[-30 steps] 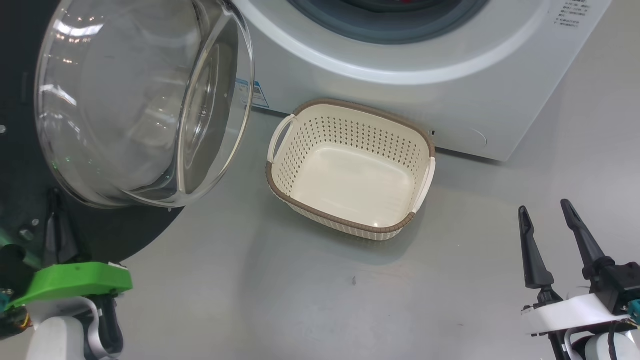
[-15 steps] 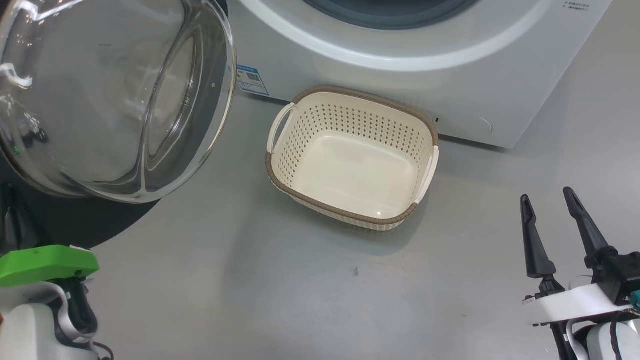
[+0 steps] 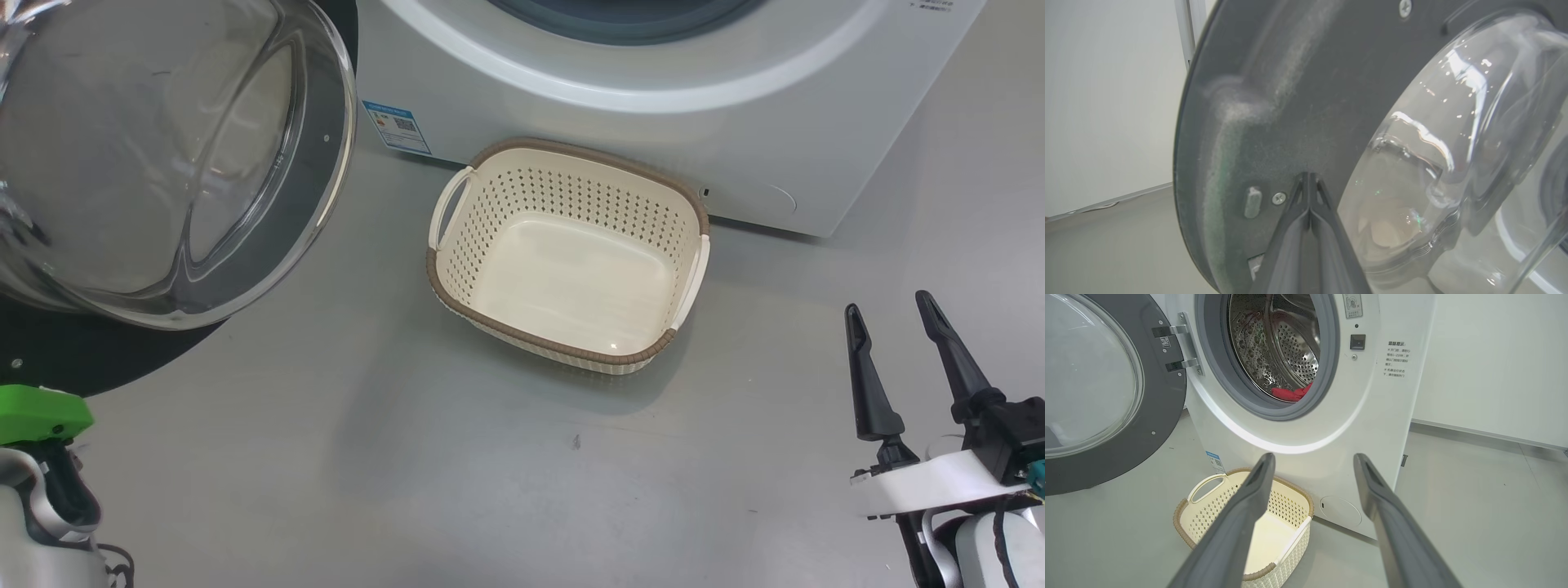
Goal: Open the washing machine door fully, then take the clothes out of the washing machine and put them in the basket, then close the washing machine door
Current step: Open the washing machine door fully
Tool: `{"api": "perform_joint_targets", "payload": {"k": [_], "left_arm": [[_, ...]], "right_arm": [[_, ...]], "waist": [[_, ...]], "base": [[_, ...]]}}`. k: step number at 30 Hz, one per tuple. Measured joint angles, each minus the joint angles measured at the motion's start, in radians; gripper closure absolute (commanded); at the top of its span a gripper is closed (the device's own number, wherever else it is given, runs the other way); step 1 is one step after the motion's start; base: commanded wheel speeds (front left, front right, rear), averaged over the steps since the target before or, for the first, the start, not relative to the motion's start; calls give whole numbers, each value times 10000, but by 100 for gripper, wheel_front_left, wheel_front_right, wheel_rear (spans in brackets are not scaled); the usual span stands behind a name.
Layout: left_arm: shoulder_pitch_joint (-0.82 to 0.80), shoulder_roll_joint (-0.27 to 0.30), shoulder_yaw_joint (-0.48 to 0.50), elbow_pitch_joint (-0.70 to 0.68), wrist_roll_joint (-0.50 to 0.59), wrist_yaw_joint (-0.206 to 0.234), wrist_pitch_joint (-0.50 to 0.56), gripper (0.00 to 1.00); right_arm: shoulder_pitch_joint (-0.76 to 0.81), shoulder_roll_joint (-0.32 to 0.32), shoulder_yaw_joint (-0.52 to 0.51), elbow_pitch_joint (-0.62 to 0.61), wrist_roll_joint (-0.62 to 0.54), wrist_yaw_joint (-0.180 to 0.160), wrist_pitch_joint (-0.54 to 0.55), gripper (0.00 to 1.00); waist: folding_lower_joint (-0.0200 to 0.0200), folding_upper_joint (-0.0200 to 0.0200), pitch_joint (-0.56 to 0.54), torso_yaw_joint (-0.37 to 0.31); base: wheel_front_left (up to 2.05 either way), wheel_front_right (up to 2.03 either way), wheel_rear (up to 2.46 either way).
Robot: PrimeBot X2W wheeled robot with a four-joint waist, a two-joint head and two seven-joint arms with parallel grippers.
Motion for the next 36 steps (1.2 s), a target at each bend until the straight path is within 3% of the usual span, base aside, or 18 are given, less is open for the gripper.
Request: {"api": "perform_joint_targets", "payload": {"k": [12,25,36], "left_arm": [[-112,-58,111,251,305,-27,0,100],[1125,-485,-19,-577,938,-456,0,100],[2274,-600,-1292,-1710,1561,-903,0,100]], "right_arm": [[-61,23,115,190,13,2,0,0],[-46,155,397,439,44,2,0,0],[108,311,474,564,46,2,0,0]], "waist": [[0,0,-264,-76],[0,1,-873,-156],[0,0,-1283,-287]], "base": [[0,0,0],[0,0,0],[0,0,0]]}}
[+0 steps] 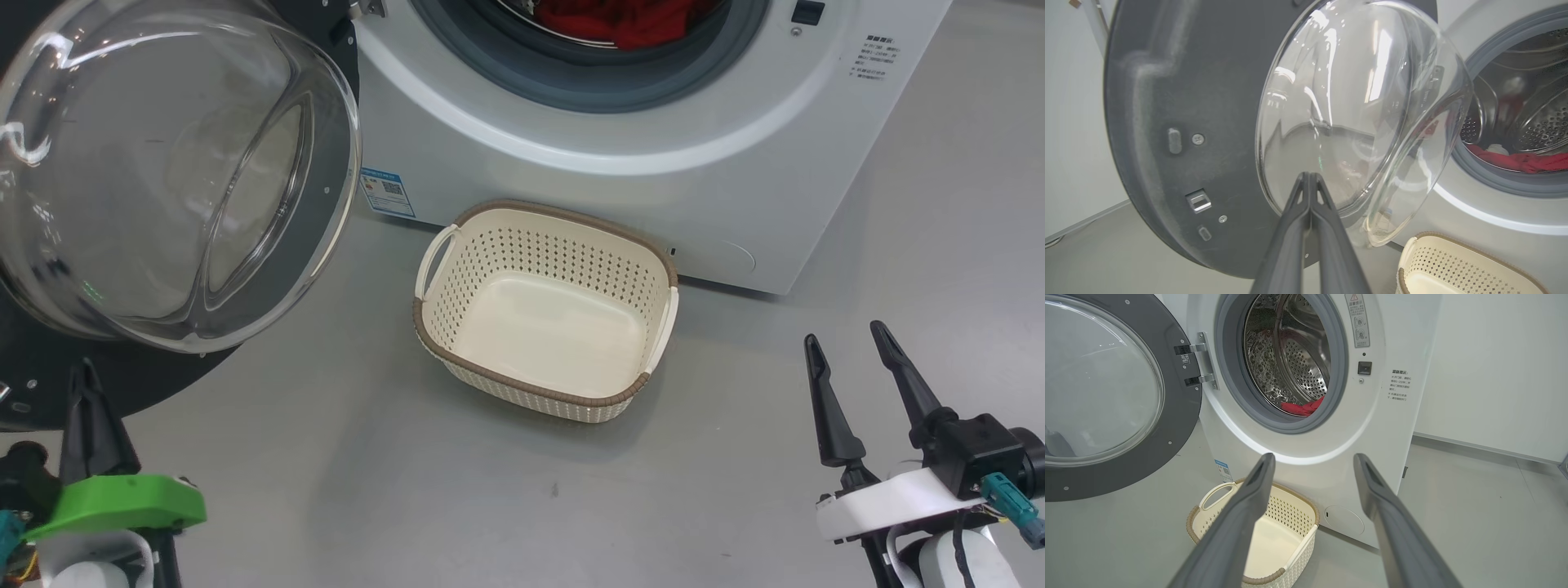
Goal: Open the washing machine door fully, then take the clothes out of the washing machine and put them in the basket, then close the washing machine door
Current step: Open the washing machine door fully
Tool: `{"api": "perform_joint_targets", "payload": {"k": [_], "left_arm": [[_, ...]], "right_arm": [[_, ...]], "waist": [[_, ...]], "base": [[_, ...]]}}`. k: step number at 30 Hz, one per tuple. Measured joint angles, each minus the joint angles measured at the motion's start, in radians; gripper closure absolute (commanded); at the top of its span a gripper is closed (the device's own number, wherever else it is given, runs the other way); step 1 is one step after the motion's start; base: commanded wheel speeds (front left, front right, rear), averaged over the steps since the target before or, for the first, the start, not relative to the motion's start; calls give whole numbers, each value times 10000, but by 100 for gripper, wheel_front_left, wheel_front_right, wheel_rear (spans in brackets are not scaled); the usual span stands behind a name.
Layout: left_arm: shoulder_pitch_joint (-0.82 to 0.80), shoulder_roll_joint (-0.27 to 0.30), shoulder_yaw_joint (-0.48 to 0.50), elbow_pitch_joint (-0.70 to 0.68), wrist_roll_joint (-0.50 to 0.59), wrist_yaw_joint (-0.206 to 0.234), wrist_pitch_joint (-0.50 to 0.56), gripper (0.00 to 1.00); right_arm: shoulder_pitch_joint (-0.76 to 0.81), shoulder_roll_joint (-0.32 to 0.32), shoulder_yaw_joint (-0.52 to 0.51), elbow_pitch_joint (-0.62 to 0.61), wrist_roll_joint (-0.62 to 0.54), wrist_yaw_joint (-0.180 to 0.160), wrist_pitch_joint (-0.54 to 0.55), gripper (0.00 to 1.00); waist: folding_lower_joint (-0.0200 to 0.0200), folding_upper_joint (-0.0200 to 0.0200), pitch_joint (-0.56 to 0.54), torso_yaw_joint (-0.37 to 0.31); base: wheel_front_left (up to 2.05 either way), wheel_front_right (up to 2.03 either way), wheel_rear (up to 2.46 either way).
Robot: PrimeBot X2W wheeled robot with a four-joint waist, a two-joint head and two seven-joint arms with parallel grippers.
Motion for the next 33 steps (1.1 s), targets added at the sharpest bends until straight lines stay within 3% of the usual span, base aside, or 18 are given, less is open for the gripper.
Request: {"api": "perform_joint_targets", "payload": {"k": [6,13,14,15,16,17,18,33], "left_arm": [[453,12,-744,-407,65,-169,0,100],[907,59,-2247,-855,-644,-339,0,100],[932,63,-2422,-886,-702,-343,0,94],[957,65,-2552,-903,-708,-343,0,70],[990,71,-2663,-938,-717,-345,0,53],[1023,73,-2750,-982,-723,-345,0,15],[1041,84,-2849,-1007,-723,-345,0,0],[1042,136,-3338,-1300,-169,-347,0,0]], "right_arm": [[38,52,17,40,44,0,0,0],[42,134,127,44,56,0,0,0],[42,146,142,40,56,0,0,0],[40,146,198,42,56,0,0,0],[39,157,244,44,58,0,0,0],[37,167,274,44,58,0,0,0],[36,176,286,46,59,0,0,0],[38,242,282,290,249,0,0,0]], "waist": [[0,0,-164,-54],[0,0,-255,-241],[0,0,-254,-283],[0,0,-252,-329],[0,0,-252,-382],[0,0,-253,-439],[0,0,-254,-501],[0,0,-503,-1727]], "base": [[0,0,0],[0,0,0],[0,0,0],[0,0,0],[0,0,0],[0,0,0],[0,0,0],[0,0,0]]}}
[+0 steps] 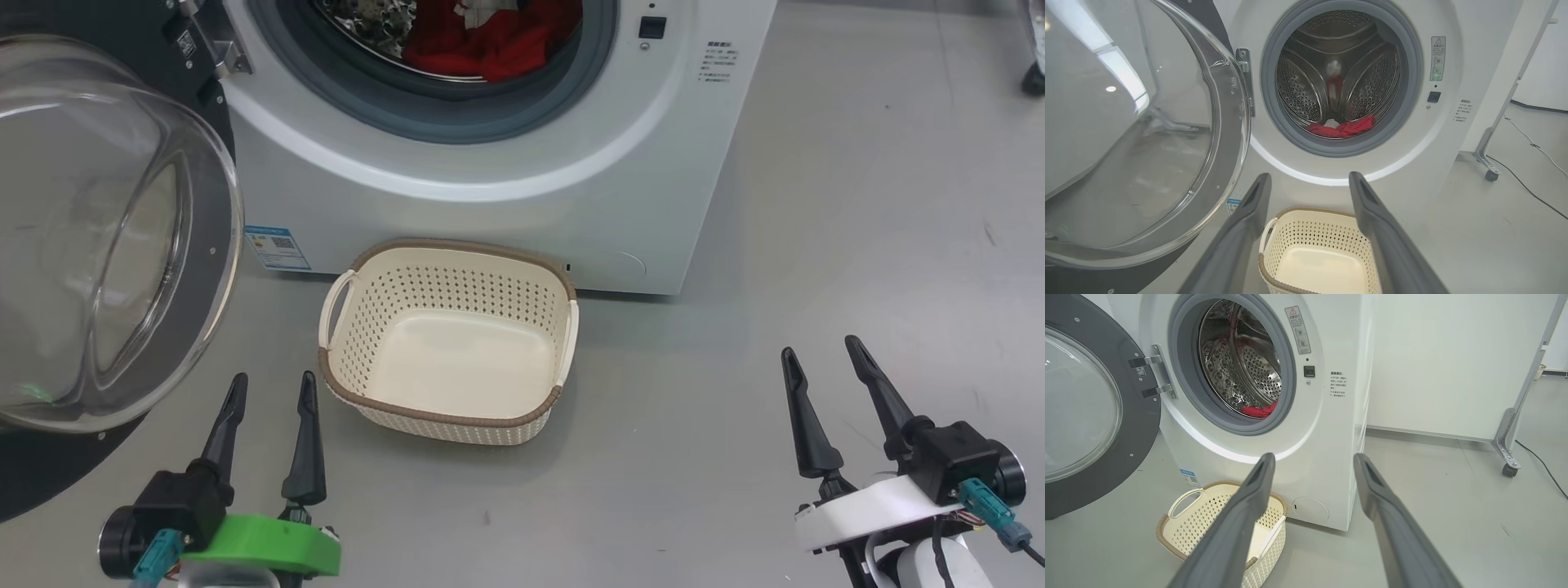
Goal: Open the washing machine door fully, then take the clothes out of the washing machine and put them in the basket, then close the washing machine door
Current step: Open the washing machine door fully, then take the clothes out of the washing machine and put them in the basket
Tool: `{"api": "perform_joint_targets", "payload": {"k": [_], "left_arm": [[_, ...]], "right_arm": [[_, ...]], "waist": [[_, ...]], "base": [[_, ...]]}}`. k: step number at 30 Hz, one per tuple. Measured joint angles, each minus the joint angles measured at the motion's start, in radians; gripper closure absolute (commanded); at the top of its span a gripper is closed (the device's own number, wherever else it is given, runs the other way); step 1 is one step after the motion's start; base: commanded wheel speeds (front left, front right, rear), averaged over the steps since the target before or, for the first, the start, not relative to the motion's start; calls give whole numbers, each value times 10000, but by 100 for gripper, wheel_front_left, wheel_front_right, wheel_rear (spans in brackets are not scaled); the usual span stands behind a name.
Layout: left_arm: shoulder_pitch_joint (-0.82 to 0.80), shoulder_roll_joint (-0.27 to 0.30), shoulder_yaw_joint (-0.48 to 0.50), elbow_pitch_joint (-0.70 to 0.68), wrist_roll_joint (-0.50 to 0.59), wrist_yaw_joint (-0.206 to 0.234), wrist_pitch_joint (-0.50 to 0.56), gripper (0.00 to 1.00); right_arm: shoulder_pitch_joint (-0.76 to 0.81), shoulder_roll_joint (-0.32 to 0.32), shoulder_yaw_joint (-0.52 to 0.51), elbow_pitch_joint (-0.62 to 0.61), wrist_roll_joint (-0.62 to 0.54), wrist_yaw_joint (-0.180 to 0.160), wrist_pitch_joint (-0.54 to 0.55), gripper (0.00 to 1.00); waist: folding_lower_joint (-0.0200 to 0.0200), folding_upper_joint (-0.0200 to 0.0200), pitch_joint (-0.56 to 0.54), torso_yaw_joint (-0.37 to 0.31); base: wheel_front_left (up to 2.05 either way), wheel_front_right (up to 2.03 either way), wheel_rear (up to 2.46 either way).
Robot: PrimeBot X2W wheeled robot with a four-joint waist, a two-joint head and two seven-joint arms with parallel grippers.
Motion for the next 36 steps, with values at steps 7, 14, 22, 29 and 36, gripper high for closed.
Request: {"api": "perform_joint_targets", "payload": {"k": [7,14,22,29,36], "left_arm": [[68,8,-117,15,50,2,0,0],[314,27,-180,94,65,13,2,0],[578,38,-211,180,65,29,58,0],[695,50,-286,205,63,115,150,0],[699,52,-282,207,65,257,222,0]], "right_arm": [[15,63,84,132,73,0,0,0],[174,98,132,148,117,0,0,0],[514,115,125,221,161,0,0,0],[667,136,4,159,174,-12,0,0],[676,146,-2,107,178,-13,0,0]], "waist": [[0,0,-218,-611],[0,0,-437,-1216],[0,0,-689,-1785],[0,0,-815,-2045],[0,0,-852,-2078]], "base": [[0,0,0],[0,0,0],[0,0,0],[0,0,0],[0,0,0]]}}
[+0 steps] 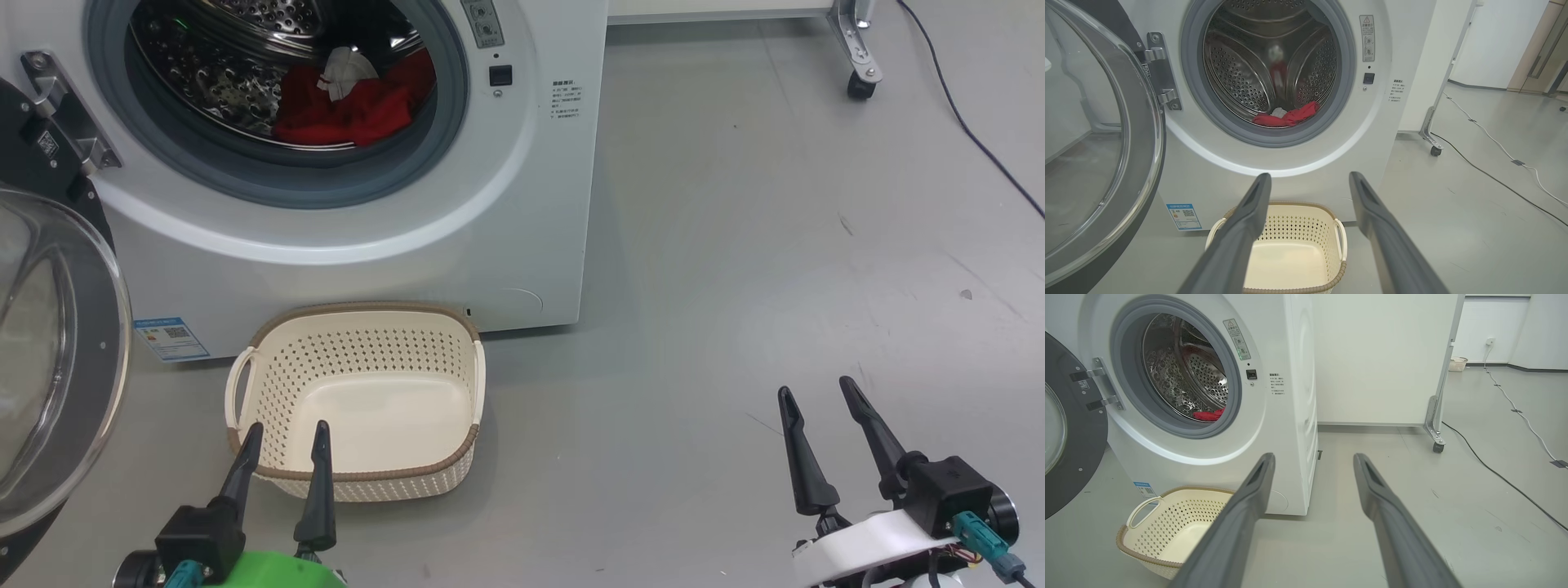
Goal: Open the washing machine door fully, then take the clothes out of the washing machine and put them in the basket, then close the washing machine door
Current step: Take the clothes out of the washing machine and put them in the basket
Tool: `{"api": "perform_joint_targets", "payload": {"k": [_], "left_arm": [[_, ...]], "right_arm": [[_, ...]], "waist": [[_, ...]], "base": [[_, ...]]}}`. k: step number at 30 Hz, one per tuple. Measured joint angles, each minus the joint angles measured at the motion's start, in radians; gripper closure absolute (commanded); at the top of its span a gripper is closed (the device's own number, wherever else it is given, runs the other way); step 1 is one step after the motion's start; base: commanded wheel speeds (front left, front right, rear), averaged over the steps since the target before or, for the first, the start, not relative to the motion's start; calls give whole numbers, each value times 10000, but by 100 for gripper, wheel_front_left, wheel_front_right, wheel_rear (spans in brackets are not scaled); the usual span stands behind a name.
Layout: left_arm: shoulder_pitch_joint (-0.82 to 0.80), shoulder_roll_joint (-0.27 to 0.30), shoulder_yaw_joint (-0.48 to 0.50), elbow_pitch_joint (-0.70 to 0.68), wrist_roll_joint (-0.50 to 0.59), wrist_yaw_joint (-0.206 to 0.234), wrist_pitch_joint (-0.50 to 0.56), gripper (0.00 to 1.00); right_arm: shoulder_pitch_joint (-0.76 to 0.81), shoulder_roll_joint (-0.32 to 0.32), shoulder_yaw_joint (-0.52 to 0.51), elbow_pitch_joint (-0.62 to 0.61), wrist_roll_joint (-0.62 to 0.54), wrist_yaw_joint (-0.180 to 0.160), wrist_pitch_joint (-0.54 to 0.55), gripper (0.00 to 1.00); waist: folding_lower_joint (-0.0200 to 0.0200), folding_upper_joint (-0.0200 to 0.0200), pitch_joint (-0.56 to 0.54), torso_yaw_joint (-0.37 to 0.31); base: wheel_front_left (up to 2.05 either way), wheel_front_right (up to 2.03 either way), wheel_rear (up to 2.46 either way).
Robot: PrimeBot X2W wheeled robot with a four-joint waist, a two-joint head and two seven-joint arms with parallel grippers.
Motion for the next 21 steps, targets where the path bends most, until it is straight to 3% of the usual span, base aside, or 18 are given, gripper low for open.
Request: {"api": "perform_joint_targets", "payload": {"k": [21], "left_arm": [[0,6,-92,6,0,127,100,0]], "right_arm": [[150,4,75,-104,161,-88,0,0]], "waist": [[0,0,12,60]], "base": [[0,0,0]]}}
